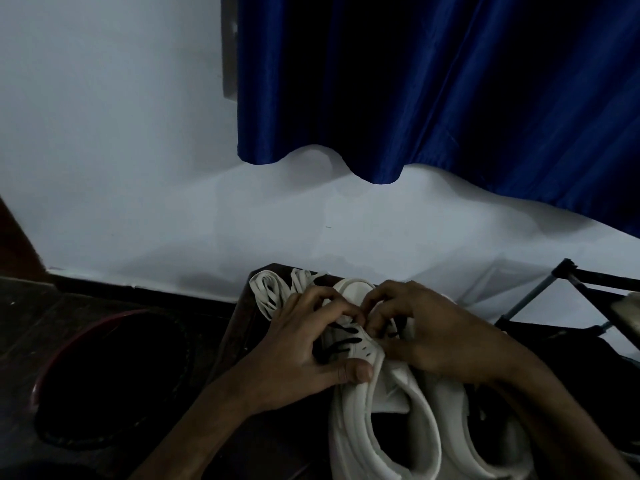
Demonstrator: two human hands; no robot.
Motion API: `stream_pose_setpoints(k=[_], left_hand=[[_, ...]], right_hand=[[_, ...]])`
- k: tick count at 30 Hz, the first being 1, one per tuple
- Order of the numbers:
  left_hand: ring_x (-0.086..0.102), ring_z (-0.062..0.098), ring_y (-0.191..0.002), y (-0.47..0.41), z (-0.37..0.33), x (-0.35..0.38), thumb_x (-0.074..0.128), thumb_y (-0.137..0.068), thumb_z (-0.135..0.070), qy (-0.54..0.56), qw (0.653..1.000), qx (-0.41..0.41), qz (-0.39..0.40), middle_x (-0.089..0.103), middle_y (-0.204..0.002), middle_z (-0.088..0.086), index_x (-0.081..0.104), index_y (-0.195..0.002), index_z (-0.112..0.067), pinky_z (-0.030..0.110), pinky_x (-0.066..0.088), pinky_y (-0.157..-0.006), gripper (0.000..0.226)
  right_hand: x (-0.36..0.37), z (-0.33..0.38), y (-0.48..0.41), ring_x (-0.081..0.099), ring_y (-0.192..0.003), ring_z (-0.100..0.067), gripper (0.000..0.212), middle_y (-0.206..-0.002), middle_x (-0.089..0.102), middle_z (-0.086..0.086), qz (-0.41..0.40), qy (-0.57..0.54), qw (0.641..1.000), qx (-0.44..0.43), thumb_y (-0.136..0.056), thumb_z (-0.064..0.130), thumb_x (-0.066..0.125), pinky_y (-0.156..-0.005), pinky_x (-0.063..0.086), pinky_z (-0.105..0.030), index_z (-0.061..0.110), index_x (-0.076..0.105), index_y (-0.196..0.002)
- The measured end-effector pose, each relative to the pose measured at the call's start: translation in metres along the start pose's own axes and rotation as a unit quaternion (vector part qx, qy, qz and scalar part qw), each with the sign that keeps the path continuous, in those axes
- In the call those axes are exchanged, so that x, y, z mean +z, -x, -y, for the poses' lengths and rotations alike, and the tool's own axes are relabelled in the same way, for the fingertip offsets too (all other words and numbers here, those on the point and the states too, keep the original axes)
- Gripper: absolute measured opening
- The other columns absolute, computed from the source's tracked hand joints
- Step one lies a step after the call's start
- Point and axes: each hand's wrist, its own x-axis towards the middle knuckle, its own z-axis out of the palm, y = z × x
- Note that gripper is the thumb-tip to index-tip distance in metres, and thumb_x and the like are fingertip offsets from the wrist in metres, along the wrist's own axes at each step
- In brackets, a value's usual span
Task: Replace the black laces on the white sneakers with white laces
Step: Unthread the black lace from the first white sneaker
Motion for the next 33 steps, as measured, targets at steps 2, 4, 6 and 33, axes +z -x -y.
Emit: stream_pose_setpoints(k=[2, 4, 6, 33], left_hand=[[0.031, 0.003, -0.133, -0.001, -0.001, -0.001, 0.059, -0.069, -0.080, -0.013, 1.000, 0.004, 0.001, 0.036, -0.128, -0.027, 0.051, -0.119, -0.053, 0.040, 0.028, -0.112, 0.057], [0.032, 0.002, -0.131, -0.002, -0.002, -0.001, 0.060, -0.069, -0.078, -0.019, 1.000, 0.008, 0.001, 0.036, -0.127, -0.027, 0.052, -0.117, -0.052, 0.040, 0.027, -0.112, 0.055], [0.033, 0.001, -0.130, -0.002, -0.003, -0.002, 0.061, -0.070, -0.077, -0.012, 1.000, 0.009, 0.000, 0.037, -0.126, -0.026, 0.053, -0.117, -0.051, 0.042, 0.027, -0.112, 0.055], [0.031, 0.001, -0.131, -0.003, -0.006, -0.003, 0.062, -0.069, -0.077, -0.012, 1.000, 0.003, 0.010, 0.035, -0.127, -0.026, 0.050, -0.116, -0.050, 0.042, 0.026, -0.113, 0.056]], right_hand=[[-0.010, -0.004, 0.007, 0.058, -0.098, 0.001, 0.015, -0.107, 0.058, 0.020, -0.059, -0.062, 0.996, 0.020, -0.082, 0.021, 0.076, -0.083, 0.043, -0.018, 0.030, 0.069, -0.072], [-0.032, -0.013, 0.021, 0.060, -0.101, 0.000, 0.009, -0.108, 0.062, 0.015, -0.134, -0.174, 0.974, 0.058, -0.080, 0.027, 0.078, -0.086, 0.043, -0.024, 0.023, 0.071, -0.077], [-0.055, -0.018, 0.036, 0.060, -0.108, -0.003, 0.025, -0.112, 0.064, 0.013, -0.196, -0.254, 0.944, 0.076, -0.073, 0.042, 0.080, -0.091, 0.046, -0.035, 0.020, 0.071, -0.081], [-0.045, -0.012, 0.025, 0.043, -0.109, -0.012, 0.023, -0.102, 0.043, 0.019, -0.204, 0.068, 0.970, 0.116, -0.088, 0.031, 0.061, -0.094, 0.045, -0.041, 0.044, 0.054, -0.070]])
